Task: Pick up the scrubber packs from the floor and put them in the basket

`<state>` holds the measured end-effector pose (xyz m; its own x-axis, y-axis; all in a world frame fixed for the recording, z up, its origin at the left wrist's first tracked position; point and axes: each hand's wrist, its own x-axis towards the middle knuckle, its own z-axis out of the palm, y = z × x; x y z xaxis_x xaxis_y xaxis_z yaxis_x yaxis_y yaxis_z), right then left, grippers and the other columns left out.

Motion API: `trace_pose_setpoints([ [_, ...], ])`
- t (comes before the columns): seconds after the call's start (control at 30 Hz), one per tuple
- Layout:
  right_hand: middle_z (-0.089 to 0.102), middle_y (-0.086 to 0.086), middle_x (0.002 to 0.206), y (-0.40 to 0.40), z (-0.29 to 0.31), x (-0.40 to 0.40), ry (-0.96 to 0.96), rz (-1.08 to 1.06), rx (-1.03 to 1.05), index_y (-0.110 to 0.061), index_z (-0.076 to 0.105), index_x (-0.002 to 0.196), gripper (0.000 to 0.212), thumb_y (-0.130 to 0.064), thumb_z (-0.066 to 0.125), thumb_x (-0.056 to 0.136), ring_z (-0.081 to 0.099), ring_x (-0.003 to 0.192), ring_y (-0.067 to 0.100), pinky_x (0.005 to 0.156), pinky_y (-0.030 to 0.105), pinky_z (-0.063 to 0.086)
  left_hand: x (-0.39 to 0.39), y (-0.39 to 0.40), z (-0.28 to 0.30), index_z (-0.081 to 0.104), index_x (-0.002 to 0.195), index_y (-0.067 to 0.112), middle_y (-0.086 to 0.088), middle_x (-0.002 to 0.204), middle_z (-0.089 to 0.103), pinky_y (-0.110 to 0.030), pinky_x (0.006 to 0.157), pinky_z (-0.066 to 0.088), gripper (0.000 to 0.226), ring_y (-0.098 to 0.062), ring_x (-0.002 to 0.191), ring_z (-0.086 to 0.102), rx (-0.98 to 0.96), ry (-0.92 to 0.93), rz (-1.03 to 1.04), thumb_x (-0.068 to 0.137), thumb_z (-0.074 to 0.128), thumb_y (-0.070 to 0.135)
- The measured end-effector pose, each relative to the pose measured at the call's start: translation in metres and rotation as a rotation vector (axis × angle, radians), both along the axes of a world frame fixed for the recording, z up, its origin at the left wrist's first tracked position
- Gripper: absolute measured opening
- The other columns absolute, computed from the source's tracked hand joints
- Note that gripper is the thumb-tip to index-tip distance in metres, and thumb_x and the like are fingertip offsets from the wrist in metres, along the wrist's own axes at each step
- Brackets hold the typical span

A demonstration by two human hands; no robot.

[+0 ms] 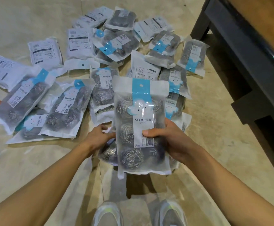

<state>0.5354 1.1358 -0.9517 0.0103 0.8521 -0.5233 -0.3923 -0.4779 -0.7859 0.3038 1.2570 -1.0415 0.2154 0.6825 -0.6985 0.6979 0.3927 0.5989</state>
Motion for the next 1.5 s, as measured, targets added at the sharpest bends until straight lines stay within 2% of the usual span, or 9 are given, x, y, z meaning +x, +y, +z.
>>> trace_pose_setpoints([
  [0.1,0.077,0.012,0.116,0.007,0.008,0.012,-0.12,-0.06,0.032,-0.006,0.063,0.131,0.069,0.002,0.086,0.067,0.075,0.108,0.031,0.089,0.039,0.06,0.017,-0.003,-0.006,0.068,0.104,0.01,-0.006,0.097,0.075,-0.044,0.083,0.061,0.08,-0.022,0.09,0.072,0.045,-0.015,-0.013,0.042,0.083,0.058],
  [0.2,0.078,0.011,0.115,0.01,0.016,0.022,-0.148,-0.157,0.052,-0.006,0.062,0.132,0.074,-0.009,0.085,0.062,0.076,0.104,0.028,0.085,0.036,0.061,0.036,-0.01,-0.007,0.066,0.106,0.009,-0.002,0.098,0.072,-0.017,0.062,0.051,0.068,-0.014,0.084,0.066,0.073,0.016,-0.054,0.054,0.093,0.043],
  [0.4,0.079,0.012,0.113,0.001,0.029,0.04,-0.136,-0.244,0.075,-0.006,0.067,0.126,0.05,-0.017,0.076,0.078,0.077,0.098,0.024,0.077,0.03,0.062,0.039,-0.011,-0.037,0.07,0.105,0.025,0.006,0.096,0.078,-0.044,0.087,0.061,0.097,-0.021,0.09,0.074,0.006,-0.054,0.063,0.017,0.096,0.057],
  [0.6,0.079,0.013,0.111,-0.007,0.028,0.046,-0.18,-0.272,0.062,-0.005,0.067,0.126,0.049,-0.019,0.074,0.08,0.078,0.097,0.027,0.074,0.03,0.062,0.025,-0.016,0.007,0.073,0.11,0.021,0.007,0.096,0.08,-0.039,0.089,0.06,0.058,-0.015,0.091,0.077,0.116,-0.197,0.032,0.059,0.1,0.019],
  [0.83,0.08,0.014,0.103,-0.005,0.034,0.051,-0.22,-0.306,0.064,-0.008,0.07,0.12,0.027,-0.012,0.068,0.093,0.078,0.088,0.027,0.066,0.029,0.06,-0.003,-0.01,0.09,0.073,0.118,0.011,-0.012,0.111,0.079,-0.041,0.088,0.061,0.1,-0.03,0.102,0.076,0.105,-0.543,0.257,0.029,0.104,0.044],
  [1.0,0.081,0.011,0.101,0.004,0.072,0.056,-0.275,-0.276,0.068,-0.012,0.069,0.119,0.024,-0.015,0.067,0.095,0.079,0.089,0.026,0.067,0.029,0.061,0.005,0.004,0.161,0.077,0.11,0.014,-0.008,0.107,0.08,-0.031,0.075,0.063,0.093,-0.025,0.097,0.078,0.231,-0.581,0.348,0.026,0.103,0.044],
  [1.1,0.081,0.008,0.098,-0.005,0.126,0.064,-0.265,-0.298,0.036,-0.014,0.069,0.116,0.022,-0.013,0.068,0.094,0.079,0.086,0.023,0.065,0.026,0.061,0.012,0.003,0.226,0.075,0.116,0.011,-0.007,0.105,0.08,-0.029,0.073,0.062,0.103,-0.021,0.093,0.078,0.254,-0.576,0.317,0.025,0.102,0.05],
  [1.23,0.081,0.008,0.102,-0.018,0.234,0.076,-0.281,-0.307,0.061,-0.012,0.068,0.122,0.027,-0.012,0.065,0.096,0.079,0.088,0.022,0.068,0.026,0.061,0.025,-0.004,0.339,0.074,0.115,0.009,0.002,0.09,0.081,-0.023,0.064,0.06,0.071,-0.012,0.08,0.078,0.263,-0.555,0.3,0.048,0.092,0.019],
  [1.5,0.081,0.0,0.087,-0.032,0.533,0.08,-0.331,-0.352,0.074,-0.015,0.069,0.112,0.016,-0.014,0.067,0.096,0.078,0.075,0.014,0.06,0.022,0.058,0.05,-0.021,0.64,0.075,0.103,0.016,0.001,0.091,0.081,-0.023,0.064,0.06,0.049,-0.014,0.08,0.078,0.275,-0.604,0.287,0.055,0.084,0.015],
])
